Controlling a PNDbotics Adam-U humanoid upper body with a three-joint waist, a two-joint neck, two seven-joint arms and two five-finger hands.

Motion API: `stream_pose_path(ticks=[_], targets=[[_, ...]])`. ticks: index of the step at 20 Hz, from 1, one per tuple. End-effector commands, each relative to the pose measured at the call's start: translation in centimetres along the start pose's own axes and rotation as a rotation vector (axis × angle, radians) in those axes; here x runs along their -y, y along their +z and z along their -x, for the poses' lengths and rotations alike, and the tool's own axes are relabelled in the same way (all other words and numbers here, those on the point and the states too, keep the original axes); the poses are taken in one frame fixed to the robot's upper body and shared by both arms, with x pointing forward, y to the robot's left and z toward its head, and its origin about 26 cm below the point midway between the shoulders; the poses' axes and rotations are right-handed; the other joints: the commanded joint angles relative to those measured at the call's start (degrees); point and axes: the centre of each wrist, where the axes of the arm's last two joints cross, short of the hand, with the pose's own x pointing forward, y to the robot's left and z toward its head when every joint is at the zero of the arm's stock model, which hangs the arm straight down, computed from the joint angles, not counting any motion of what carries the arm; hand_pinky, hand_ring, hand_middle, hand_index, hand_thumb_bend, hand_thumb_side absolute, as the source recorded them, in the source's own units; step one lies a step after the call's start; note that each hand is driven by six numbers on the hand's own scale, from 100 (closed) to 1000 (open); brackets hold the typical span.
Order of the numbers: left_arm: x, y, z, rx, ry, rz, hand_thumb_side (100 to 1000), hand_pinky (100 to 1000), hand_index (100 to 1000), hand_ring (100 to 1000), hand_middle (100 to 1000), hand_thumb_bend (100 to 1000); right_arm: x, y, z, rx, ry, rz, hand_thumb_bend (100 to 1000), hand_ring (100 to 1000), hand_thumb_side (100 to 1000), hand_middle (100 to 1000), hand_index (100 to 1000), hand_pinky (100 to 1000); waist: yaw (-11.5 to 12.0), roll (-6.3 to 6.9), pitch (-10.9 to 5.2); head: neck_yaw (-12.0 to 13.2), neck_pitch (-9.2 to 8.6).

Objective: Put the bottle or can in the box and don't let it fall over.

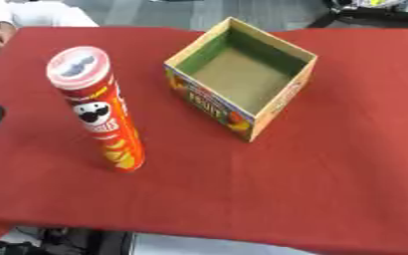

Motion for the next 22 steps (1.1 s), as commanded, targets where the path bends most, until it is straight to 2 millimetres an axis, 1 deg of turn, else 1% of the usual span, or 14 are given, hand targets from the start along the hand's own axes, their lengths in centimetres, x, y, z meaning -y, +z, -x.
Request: stream_pose_path(ticks=[1,13,16,17,18,20,22], targets=[[-0.3,-0.3,-1.2,0.029,-0.021,0.015,557,854,902,849,814,641,0.5,-0.6,-1.2,0.033,0.011,0.007,100,788,910,837,882,875,-0.1,-0.02,-1.02,0.4,-0.58],[1.0,-1.1,-1.6,0.028,-0.027,0.097,530,861,911,855,824,678,0.2,-0.6,-1.1,0.031,0.006,0.001,100,788,911,837,882,875,-0.5,0.03,-1.02,1.2,-0.88],[1.2,-1.3,-1.7,0.038,-0.042,0.120,513,871,913,864,834,740,0.1,-0.6,-1.1,0.030,0.005,0.000,100,787,911,836,882,875,-0.6,0.03,-1.01,1.3,-0.90],[1.3,-1.3,-1.7,0.042,-0.047,0.128,512,872,914,865,835,747,0.1,-0.6,-1.1,0.030,0.005,-0.001,100,787,912,836,882,875,-0.6,0.03,-1.00,1.4,-0.92],[1.4,-1.3,-1.8,0.047,-0.055,0.138,506,880,913,870,832,778,0.1,-0.6,-1.0,0.029,0.005,-0.002,100,787,912,836,882,875,-0.6,0.03,-0.99,1.4,-0.99],[1.5,-1.4,-1.8,0.055,-0.071,0.156,497,887,914,876,833,794,0.1,-0.6,-1.0,0.027,0.005,-0.003,100,787,913,836,882,875,-0.6,0.03,-0.98,1.5,-1.05],[1.7,-1.5,-1.9,0.061,-0.085,0.171,511,895,914,881,830,816,0.0,-0.5,-1.0,0.025,0.004,-0.004,100,786,913,835,882,875,-0.7,0.05,-0.99,1.5,-1.08]])
